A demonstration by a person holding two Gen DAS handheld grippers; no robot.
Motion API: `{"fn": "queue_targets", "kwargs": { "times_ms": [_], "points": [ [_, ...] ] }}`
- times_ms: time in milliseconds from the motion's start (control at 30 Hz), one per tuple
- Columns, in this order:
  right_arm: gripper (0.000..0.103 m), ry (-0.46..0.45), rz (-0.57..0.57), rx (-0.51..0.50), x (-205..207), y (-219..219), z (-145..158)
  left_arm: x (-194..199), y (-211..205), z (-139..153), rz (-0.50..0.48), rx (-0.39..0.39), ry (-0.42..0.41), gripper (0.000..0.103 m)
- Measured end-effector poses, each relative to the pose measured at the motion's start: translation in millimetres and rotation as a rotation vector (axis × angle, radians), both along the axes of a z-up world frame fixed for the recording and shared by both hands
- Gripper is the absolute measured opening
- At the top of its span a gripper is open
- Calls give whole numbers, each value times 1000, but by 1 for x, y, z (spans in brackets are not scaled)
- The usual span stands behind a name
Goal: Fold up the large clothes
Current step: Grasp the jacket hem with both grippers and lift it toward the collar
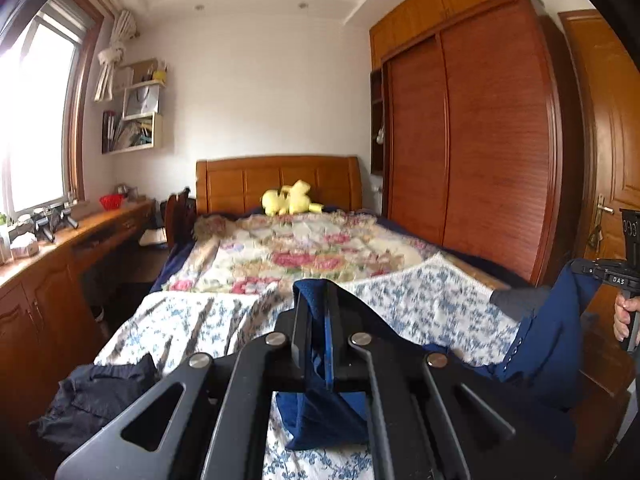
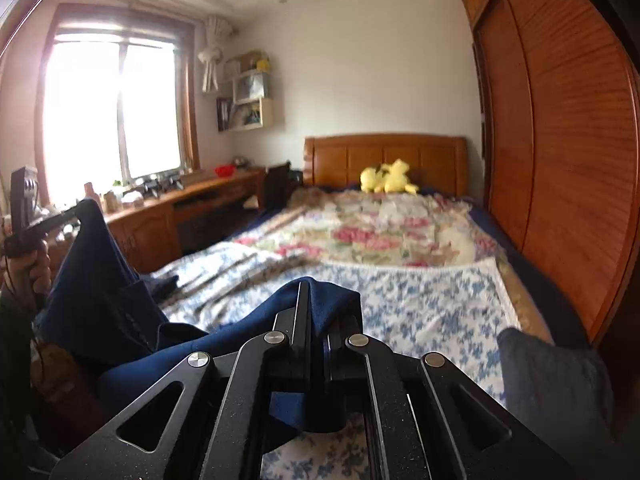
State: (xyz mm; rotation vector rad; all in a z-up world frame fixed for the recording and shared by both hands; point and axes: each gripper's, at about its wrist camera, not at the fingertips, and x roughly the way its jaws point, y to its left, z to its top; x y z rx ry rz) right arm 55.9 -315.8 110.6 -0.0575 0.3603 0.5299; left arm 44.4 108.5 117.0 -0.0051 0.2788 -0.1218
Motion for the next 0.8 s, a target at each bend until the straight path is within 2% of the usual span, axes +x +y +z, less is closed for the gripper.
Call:
{"fn": "queue_targets", "kwargs": {
  "times_ms": [167,333,567,733,800],
  "points": [
    [1,77,5,-70,23,13,-39,34,-1,-42,15,4,78,2],
    [1,138,-5,-109,58,24,-86,74,8,-85,50,-27,142,2],
    [1,137,-66,-137,119,36,-133,124,14,-109,78,8,185,2],
    [1,119,-152,-155,167,39,-150,161,11,-126,54,25,230,3],
    [2,143,-169,-139,187,36,-159,171,10,-135,46,32,260,4]
  ]
}}
